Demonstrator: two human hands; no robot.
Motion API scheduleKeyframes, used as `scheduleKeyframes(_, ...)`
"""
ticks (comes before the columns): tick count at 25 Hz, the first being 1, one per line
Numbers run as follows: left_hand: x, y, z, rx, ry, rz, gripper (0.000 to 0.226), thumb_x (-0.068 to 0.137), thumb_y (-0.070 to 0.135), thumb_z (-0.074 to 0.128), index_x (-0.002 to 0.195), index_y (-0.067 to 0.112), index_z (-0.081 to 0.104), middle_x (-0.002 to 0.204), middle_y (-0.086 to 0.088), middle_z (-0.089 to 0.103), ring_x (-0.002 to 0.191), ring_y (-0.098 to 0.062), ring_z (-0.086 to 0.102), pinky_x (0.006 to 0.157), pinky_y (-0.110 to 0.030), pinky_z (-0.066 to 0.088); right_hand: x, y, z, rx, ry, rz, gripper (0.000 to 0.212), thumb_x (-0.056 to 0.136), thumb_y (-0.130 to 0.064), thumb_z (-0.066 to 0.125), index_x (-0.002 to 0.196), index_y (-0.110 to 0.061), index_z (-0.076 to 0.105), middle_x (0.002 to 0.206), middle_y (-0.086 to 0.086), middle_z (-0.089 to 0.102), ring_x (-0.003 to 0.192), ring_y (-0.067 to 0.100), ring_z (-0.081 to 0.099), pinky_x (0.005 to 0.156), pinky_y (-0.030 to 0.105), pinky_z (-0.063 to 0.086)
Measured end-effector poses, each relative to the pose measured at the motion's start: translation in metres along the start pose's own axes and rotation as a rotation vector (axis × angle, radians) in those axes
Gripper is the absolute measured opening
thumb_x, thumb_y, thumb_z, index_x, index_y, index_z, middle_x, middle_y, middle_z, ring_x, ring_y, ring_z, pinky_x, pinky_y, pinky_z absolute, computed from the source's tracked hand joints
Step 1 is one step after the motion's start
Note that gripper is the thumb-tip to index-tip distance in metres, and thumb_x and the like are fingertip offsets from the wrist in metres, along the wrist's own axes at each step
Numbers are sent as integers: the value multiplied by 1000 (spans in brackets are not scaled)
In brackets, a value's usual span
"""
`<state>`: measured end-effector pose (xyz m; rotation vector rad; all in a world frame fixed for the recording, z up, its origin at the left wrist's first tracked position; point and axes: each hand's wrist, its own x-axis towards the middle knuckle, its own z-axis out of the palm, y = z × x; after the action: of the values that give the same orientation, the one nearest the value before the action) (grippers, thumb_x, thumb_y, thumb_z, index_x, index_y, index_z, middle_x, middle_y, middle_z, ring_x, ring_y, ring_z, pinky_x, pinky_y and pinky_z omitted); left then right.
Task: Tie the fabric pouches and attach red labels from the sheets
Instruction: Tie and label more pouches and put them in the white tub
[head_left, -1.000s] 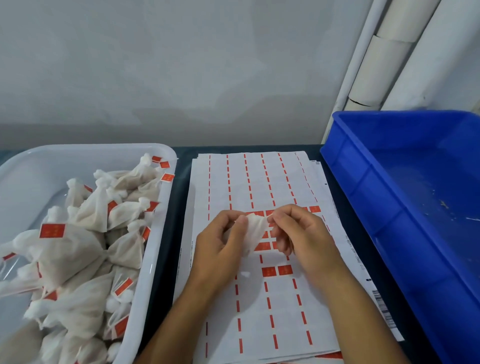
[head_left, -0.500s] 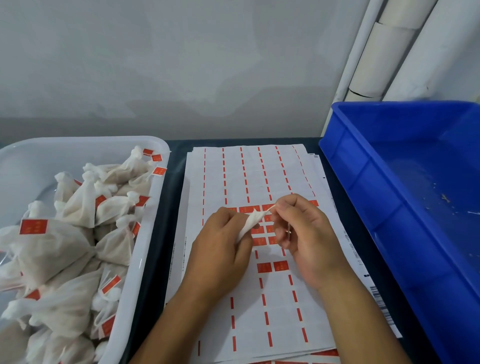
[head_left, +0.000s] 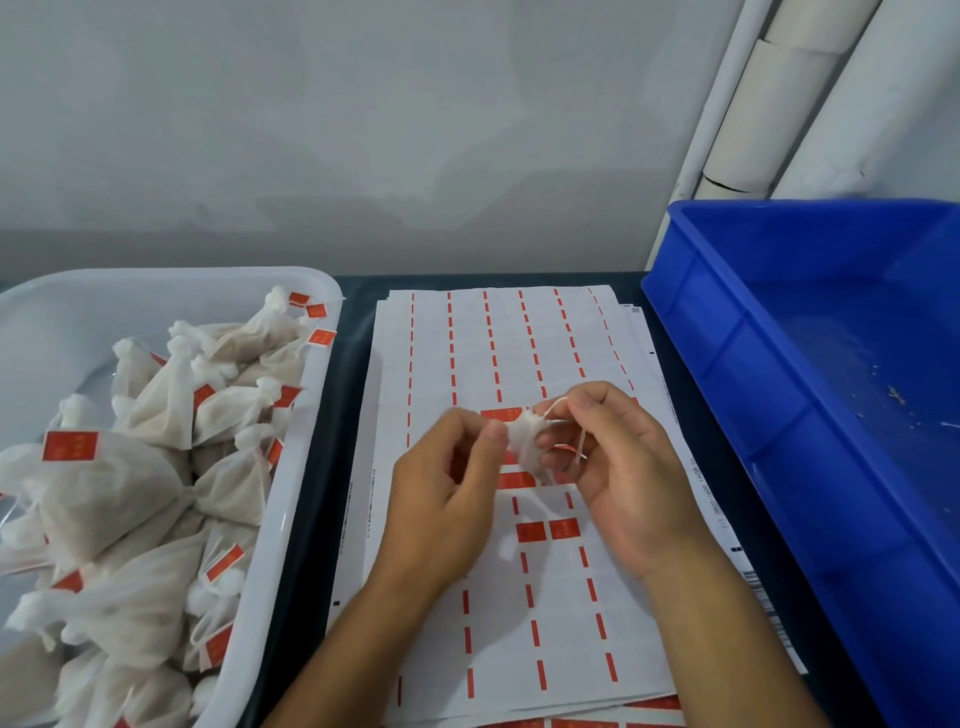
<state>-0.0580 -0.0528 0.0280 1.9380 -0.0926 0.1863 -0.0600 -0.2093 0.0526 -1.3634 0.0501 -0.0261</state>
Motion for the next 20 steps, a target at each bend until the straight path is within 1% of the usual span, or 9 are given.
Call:
scheduleKeyframes(1,0,0,0,-56,-69,-50,39,102,59,39,85,43,70,82,19,70,81,-1,67,65,-6,48,0,0,0,9,-3,-4,21,94,-36,57,83,-30,74,99,5,75,87,16,72,76,28,57)
scheduleKeyframes(2,0,-1,-1,-93,-152,-104,50,101,61,33,81,41,75,79,16,72,77,-2,68,64,-6,48,0,0,1,8,-10,-11,21,94,-35,56,83,-30,73,100,5,75,88,16,72,77,28,57)
scheduleKeyframes(5,1,3,-2,-185,-244,-196,58,96,62,28,80,41,80,82,11,77,75,-5,71,64,-10,52,0,2,1,-52,-39,-37,24,97,-36,51,84,-32,70,103,4,76,94,17,72,81,29,58)
scheduleKeyframes(9,-2,8,2,-189,-177,-280,51,89,68,29,81,51,76,85,26,74,86,7,69,62,-3,49,-1,4,1,-77,-71,-64,25,100,-35,48,90,-30,70,104,6,77,105,24,72,92,28,57)
scheduleKeyframes(12,-5,13,5,-215,-141,-345,50,91,68,30,92,44,74,89,29,73,88,11,68,59,-1,47,-2,5,3,-138,-79,-68,23,99,-38,49,92,-32,70,106,0,77,107,22,73,94,31,59)
scheduleKeyframes(14,-4,13,3,-305,-126,-367,44,100,62,33,100,42,73,94,23,75,91,6,70,63,-4,51,-3,6,4,-195,-73,-72,20,96,-40,52,93,-33,71,107,-8,77,108,18,73,92,32,61)
scheduleKeyframes(16,-1,13,0,-439,-132,-379,40,105,56,36,111,41,72,104,13,77,99,-6,74,74,-17,59,-4,7,6,-221,-60,-89,20,95,-41,56,96,-30,72,105,-11,77,106,15,73,89,29,61)
scheduleKeyframes(18,0,15,-3,-570,-143,-414,39,106,52,38,115,37,73,111,6,77,104,-14,74,81,-26,61,-4,7,8,-208,-55,-114,22,95,-36,57,100,-21,72,102,-9,77,102,17,74,83,24,61)
scheduleKeyframes(20,0,16,-4,-668,-148,-460,38,107,48,41,113,34,75,113,1,77,104,-15,74,78,-24,59,-4,8,9,-167,-60,-124,22,96,-30,57,101,-14,71,102,-3,78,98,22,76,82,25,61)
